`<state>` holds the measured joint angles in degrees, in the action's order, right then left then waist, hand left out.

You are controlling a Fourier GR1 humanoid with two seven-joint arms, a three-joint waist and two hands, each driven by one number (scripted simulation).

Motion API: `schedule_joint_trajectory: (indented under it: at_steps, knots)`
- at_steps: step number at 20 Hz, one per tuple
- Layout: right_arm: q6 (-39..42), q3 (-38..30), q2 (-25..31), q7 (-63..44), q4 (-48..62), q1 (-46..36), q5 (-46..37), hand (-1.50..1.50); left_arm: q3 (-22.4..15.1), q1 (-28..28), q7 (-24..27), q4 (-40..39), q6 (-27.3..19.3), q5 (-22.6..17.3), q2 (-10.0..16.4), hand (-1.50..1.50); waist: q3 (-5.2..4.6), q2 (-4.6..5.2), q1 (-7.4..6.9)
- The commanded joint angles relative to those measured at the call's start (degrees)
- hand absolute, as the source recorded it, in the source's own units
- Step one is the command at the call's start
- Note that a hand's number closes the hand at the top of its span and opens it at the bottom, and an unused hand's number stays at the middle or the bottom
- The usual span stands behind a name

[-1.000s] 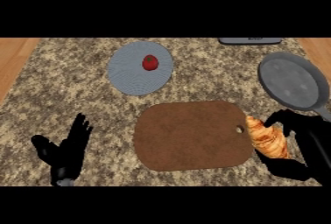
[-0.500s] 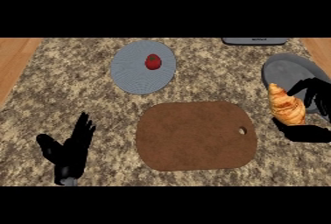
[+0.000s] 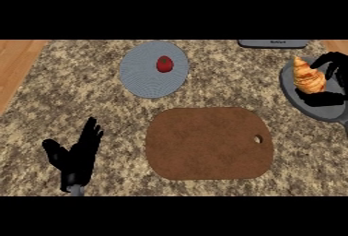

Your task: Pick the croissant from the cutting board and place it in the pan

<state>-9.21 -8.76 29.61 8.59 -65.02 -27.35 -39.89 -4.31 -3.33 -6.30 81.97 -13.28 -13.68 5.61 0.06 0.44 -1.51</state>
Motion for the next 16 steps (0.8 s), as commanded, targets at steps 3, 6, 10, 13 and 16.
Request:
schedule_joint_trajectory:
  at_steps: [3, 6, 10, 13, 16]
  knots:
    - [-6.2, -4.7, 1.1, 8.9, 25.6, -12.9, -0.5, 1.5, -0.6, 1.3, -0.9, 0.5, 1.1, -0.1, -0.1, 0.0, 0.13, 0.65, -1.86]
    - [-6.8, -7.3, 3.6, 14.5, 33.8, -15.5, 0.8, 1.5, 1.3, 2.4, 1.7, -2.2, 2.7, -0.7, 1.0, 0.0, 0.16, 1.04, -2.3]
    - [-10.4, -8.0, 3.9, 16.9, 41.2, -18.5, -0.6, 1.5, -0.2, 3.6, -1.2, -1.2, 2.9, -1.0, 0.2, 0.0, 0.28, 1.59, -3.55]
    - [-10.9, -3.7, 5.5, 10.8, 45.8, -16.7, -7.3, -1.5, -2.2, 2.5, 0.4, -1.2, 2.0, 1.2, -0.7, 0.0, 0.29, 2.13, -4.72]
    - [-7.9, -4.9, 5.7, 13.1, 48.9, -19.3, -5.8, -1.5, -2.0, 4.0, -0.5, 0.0, 1.3, 1.3, -0.8, 0.0, 0.46, 2.28, -5.26]
